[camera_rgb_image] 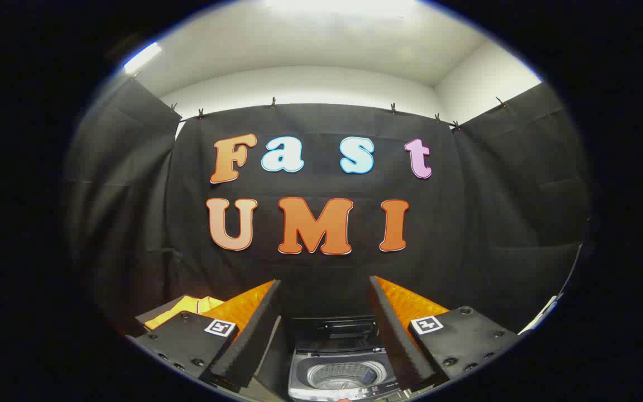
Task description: Put the clothes into the washing machine and then close the washing machine lid.
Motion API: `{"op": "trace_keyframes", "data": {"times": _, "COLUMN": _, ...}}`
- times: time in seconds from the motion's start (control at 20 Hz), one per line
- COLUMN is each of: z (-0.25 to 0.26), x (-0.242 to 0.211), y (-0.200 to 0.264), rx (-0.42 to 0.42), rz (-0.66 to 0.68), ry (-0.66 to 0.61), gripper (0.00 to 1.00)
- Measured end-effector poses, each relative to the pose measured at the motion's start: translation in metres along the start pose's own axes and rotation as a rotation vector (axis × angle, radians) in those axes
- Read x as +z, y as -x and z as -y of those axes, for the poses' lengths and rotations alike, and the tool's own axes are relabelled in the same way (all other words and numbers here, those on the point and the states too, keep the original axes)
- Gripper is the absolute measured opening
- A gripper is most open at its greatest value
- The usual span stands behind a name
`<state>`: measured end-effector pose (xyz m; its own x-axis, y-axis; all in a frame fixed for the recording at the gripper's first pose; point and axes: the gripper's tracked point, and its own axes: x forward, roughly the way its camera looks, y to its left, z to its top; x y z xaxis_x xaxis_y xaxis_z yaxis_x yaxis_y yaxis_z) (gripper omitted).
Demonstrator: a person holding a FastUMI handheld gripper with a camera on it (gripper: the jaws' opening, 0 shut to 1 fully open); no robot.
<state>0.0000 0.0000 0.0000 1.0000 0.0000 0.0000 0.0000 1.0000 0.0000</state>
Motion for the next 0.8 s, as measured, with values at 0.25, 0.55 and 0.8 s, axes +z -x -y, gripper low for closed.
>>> {"op": "trace_keyframes", "data": {"times": 0.25, "z": 0.0033, "x": 0.0046, "y": 0.0019, "rx": -0.003, "rz": 0.0, "ry": 0.01, "gripper": 0.98}}
{"op": "trace_keyframes", "data": {"times": 0.55, "z": 0.004, "x": 0.0061, "y": 0.0026, "rx": -0.001, "rz": -0.009, "ry": 0.006, "gripper": 0.98}}
{"op": "trace_keyframes", "data": {"times": 0.8, "z": 0.0039, "x": 0.0075, "y": 0.0022, "rx": -0.004, "rz": -0.011, "ry": 0.011, "gripper": 0.98}}
